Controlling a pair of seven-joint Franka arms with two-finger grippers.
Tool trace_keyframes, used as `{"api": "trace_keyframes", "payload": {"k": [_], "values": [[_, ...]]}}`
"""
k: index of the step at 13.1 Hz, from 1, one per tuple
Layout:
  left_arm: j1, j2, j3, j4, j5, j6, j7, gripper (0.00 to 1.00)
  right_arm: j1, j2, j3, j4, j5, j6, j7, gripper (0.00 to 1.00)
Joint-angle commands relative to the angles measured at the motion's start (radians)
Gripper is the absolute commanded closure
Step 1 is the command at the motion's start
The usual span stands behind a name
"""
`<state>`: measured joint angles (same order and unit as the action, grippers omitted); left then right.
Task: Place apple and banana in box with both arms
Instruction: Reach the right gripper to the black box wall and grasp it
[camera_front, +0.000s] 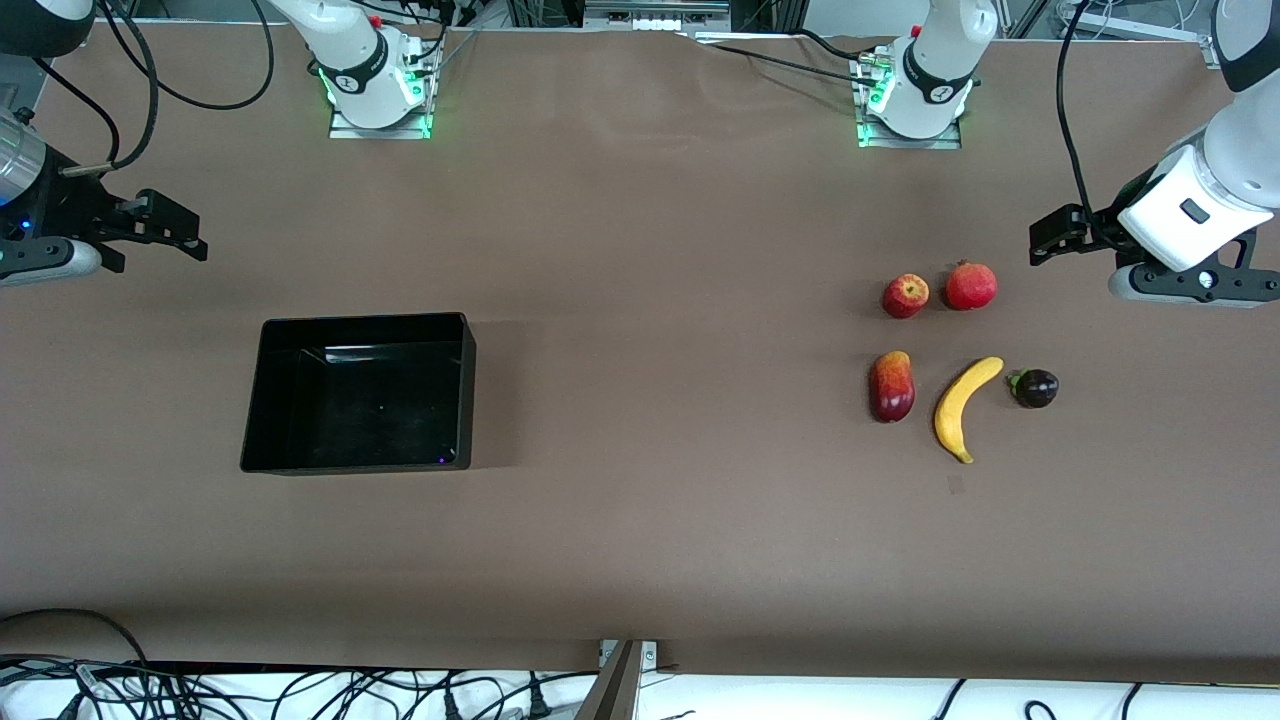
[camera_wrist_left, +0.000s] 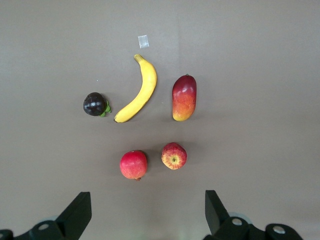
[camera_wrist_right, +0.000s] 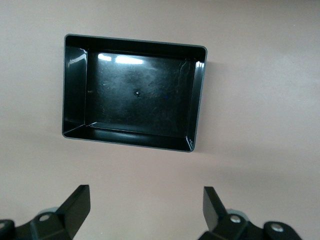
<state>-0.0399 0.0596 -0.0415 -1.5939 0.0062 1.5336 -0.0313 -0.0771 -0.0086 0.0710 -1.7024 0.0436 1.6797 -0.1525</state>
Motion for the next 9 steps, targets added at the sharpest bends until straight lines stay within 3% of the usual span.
{"api": "trace_keyframes", "payload": {"k": [1, 9], "values": [[-0.006, 0.016, 0.005, 0.035, -0.008, -0.023, 0.013, 0.00, 0.000, 0.006, 0.004, 0.023, -0.016, -0.021, 0.021, 0.00], [-0.006, 0.016, 0.005, 0.035, -0.009, -0.023, 0.016, 0.00, -0.001, 0.058, 0.004, -0.006, -0.063, -0.011, 0.017, 0.00]]}}
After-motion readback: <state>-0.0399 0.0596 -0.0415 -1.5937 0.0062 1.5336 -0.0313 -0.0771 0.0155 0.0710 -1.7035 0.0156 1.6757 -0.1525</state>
